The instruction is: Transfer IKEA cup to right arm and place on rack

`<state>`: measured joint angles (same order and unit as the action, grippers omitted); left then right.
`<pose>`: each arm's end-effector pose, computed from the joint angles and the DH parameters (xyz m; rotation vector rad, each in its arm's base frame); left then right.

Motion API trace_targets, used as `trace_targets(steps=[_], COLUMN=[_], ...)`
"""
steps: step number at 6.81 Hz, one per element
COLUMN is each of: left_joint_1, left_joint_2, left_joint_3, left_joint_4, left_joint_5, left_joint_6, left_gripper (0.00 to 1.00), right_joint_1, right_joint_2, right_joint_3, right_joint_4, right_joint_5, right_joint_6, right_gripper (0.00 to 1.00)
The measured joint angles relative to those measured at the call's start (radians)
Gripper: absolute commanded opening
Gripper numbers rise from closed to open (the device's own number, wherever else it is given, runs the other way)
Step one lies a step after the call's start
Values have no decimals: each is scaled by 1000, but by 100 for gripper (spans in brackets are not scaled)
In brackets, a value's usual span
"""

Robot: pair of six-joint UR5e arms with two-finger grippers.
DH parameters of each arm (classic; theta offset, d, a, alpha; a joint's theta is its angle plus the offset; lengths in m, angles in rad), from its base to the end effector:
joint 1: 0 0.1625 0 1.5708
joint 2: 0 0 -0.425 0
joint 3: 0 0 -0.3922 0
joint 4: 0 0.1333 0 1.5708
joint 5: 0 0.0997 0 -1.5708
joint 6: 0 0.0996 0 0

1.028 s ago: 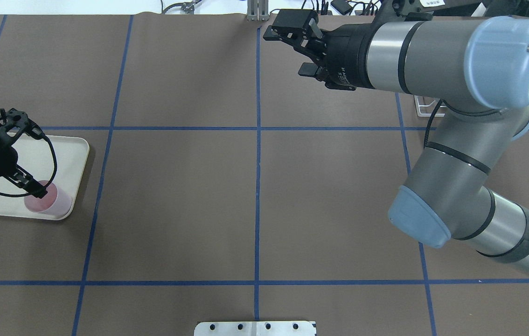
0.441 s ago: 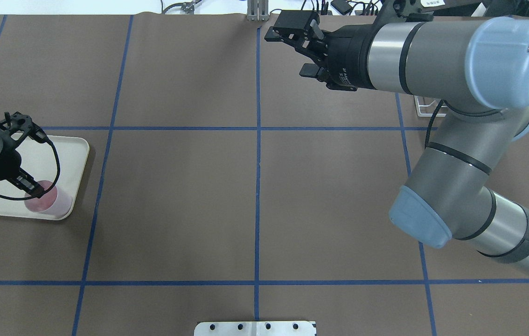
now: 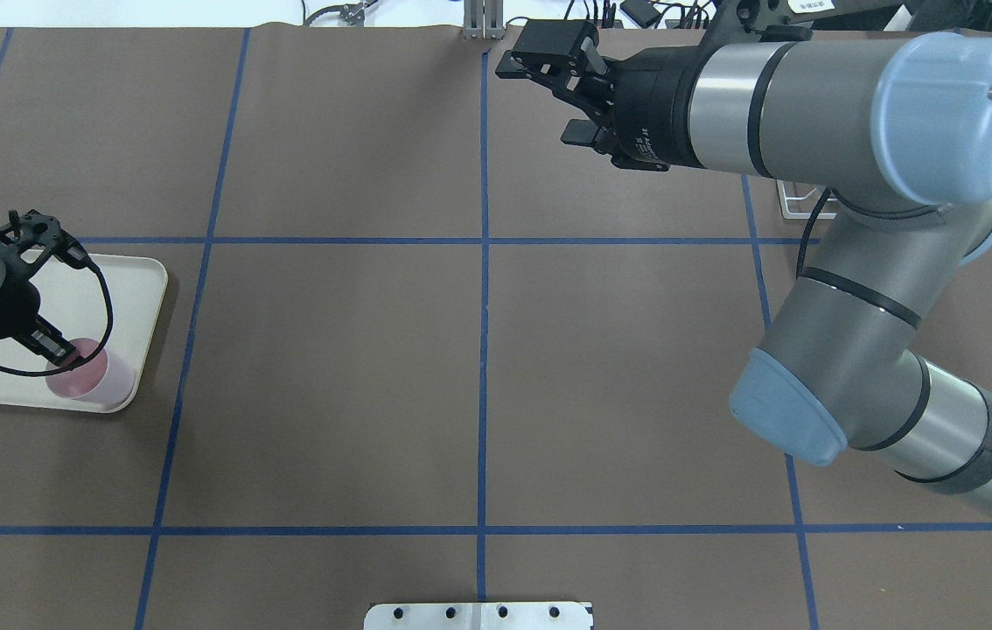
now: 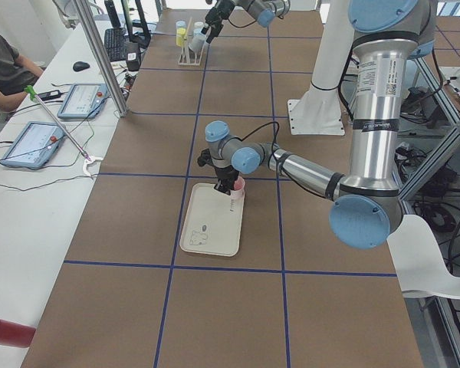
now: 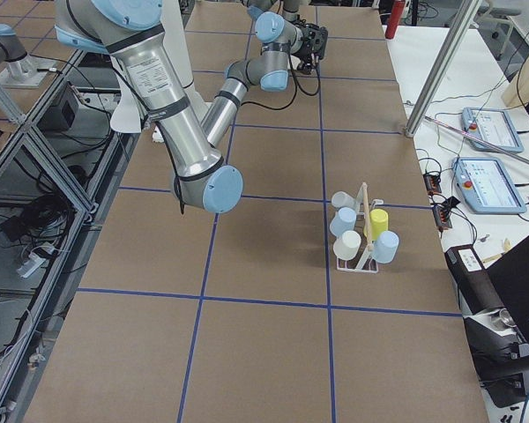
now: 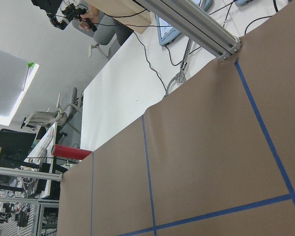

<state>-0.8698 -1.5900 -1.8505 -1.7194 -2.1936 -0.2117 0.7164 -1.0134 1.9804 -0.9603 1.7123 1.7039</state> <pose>0.2701 -0.4366 0.5017 0.1206 0.7518 0.6051 -0.3330 -0.4481 0.1000 0.3523 -1.5654 0.5518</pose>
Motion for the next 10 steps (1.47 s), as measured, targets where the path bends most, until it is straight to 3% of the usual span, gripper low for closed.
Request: trace_targets(steps=[3, 6, 8, 10], left_joint_1=[-2, -82, -184, -214], left_joint_2=[5, -10, -61, -186], left_joint_3=[-52, -245, -266, -232], left_joint_4=[37, 320, 365, 346], left_joint_5=[3, 61, 98, 131], left_joint_6=[1, 2, -45, -235], left_gripper=[0, 0, 0, 0], right_joint_1=[1, 1, 1, 0], right_joint_2=[0, -4, -4, -4], right_joint_3=[4, 19, 23, 30], right_joint_4=[1, 1, 2, 2], right_joint_5=[0, 0, 0, -1], right_joint_6=[1, 2, 2, 6], right_gripper=[100, 100, 100, 100])
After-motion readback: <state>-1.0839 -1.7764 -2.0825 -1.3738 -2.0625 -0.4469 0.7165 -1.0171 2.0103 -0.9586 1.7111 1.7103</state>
